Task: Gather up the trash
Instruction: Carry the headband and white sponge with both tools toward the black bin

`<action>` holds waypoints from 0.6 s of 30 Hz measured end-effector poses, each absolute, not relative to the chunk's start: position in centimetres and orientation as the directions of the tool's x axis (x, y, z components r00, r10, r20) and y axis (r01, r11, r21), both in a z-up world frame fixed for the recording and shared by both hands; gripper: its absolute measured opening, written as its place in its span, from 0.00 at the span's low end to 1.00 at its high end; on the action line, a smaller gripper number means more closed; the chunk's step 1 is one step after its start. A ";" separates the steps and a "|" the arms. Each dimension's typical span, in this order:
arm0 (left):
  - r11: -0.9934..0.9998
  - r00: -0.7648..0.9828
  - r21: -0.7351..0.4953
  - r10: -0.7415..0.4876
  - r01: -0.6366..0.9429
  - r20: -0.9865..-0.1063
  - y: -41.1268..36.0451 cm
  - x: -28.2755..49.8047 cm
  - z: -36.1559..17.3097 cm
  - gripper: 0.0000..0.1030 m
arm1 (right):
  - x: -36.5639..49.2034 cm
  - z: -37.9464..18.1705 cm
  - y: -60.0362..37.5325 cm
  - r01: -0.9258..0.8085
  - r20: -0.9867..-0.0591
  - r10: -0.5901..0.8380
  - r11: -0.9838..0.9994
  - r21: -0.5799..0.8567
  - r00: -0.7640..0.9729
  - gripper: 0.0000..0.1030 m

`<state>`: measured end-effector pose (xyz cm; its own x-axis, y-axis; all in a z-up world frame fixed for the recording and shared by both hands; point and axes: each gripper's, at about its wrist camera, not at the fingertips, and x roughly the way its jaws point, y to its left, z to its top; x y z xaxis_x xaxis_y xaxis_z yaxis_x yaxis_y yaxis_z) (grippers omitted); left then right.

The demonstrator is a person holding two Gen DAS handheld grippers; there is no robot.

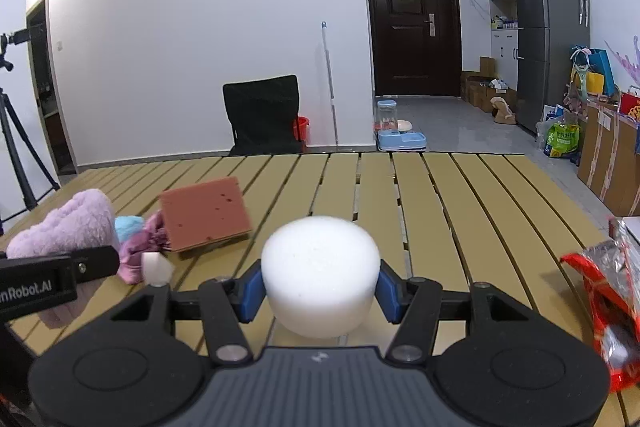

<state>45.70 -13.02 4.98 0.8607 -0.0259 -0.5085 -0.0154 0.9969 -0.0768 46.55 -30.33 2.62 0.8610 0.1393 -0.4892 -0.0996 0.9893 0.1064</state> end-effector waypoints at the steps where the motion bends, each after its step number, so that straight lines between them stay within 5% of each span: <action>1: 0.997 0.862 -0.077 -0.028 -0.014 -0.507 -12.9 45.2 5.1 0.35 | 46.0 2.7 -30.3 -0.102 -0.487 0.144 0.988 0.112 0.862 0.54; 18: 0.995 0.869 -0.098 -0.062 0.016 -0.492 -9.7 35.7 7.0 0.35 | 35.9 4.2 -27.7 -0.150 -0.470 0.197 0.979 0.137 0.860 0.54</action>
